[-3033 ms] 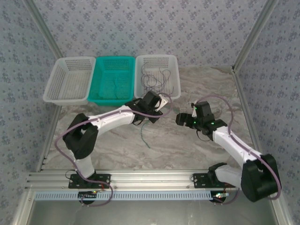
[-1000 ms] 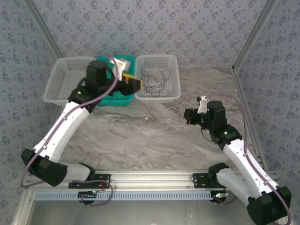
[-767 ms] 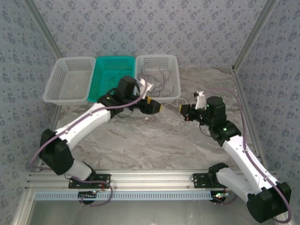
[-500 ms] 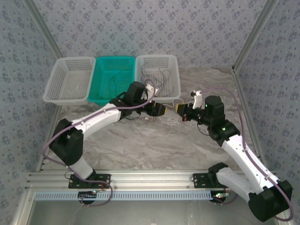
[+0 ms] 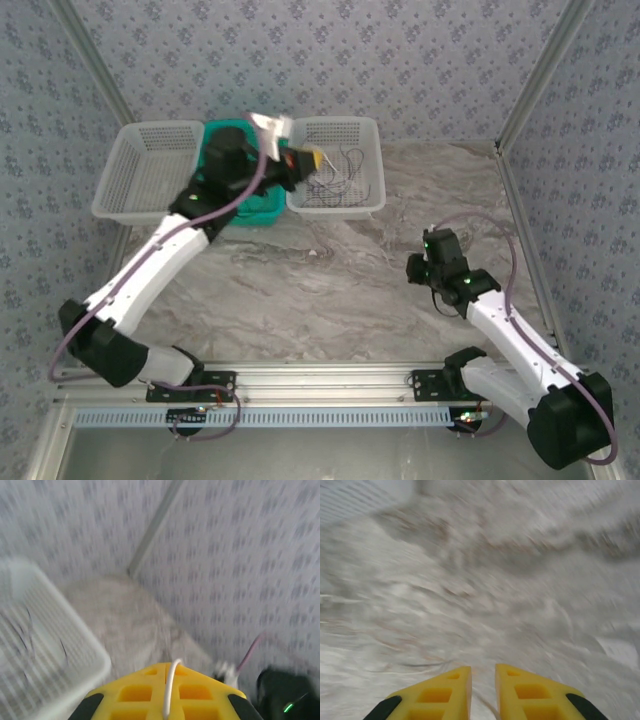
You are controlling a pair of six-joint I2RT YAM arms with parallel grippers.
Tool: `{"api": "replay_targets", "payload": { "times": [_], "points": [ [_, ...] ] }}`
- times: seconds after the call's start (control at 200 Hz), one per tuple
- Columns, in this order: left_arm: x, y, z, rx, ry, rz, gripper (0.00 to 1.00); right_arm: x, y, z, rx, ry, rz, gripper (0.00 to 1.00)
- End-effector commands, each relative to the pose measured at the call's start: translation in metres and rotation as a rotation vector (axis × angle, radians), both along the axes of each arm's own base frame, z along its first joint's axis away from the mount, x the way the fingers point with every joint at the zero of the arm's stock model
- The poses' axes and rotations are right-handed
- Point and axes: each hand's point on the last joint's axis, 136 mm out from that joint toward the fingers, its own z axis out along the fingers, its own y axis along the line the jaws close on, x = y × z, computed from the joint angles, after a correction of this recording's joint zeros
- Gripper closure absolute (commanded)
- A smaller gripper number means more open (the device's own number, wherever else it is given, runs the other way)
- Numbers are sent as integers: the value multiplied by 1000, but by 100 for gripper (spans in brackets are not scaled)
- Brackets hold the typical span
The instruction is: Untangle the cables
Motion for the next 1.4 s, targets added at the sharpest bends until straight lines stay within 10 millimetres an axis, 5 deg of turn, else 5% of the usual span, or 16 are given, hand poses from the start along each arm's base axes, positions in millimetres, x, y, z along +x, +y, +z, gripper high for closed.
{"api": "replay_targets", "payload": {
  "times": [0.0,0.175,0.425,0.61,0.8,1.034,1.234,1.294,1.394],
  "points": [
    [-8,29,51,-58,-66,55,100,-11,-18,-14,3,16,-123,78],
    [4,72,75,-18,-98,217,100,-12,-17,-9,37,-3,-130,79],
    [47,204,90,90,-121,674,100,-9,-9,8,67,-29,-89,90],
    [88,302,50,193,-22,941,100,-9,-6,11,89,-26,-93,92],
    [131,374,-5,220,91,1061,100,-11,-7,15,90,-20,-98,92],
    [172,423,-39,200,141,1079,100,-18,-11,18,87,-11,-116,92],
    [179,467,-82,289,235,1198,100,-22,-17,21,73,-7,-139,92],
    [173,484,-74,320,235,1258,100,-23,-18,23,68,-7,-138,92],
    [163,494,-29,337,129,1298,100,-23,-20,23,51,-1,-142,92]
  ]
}}
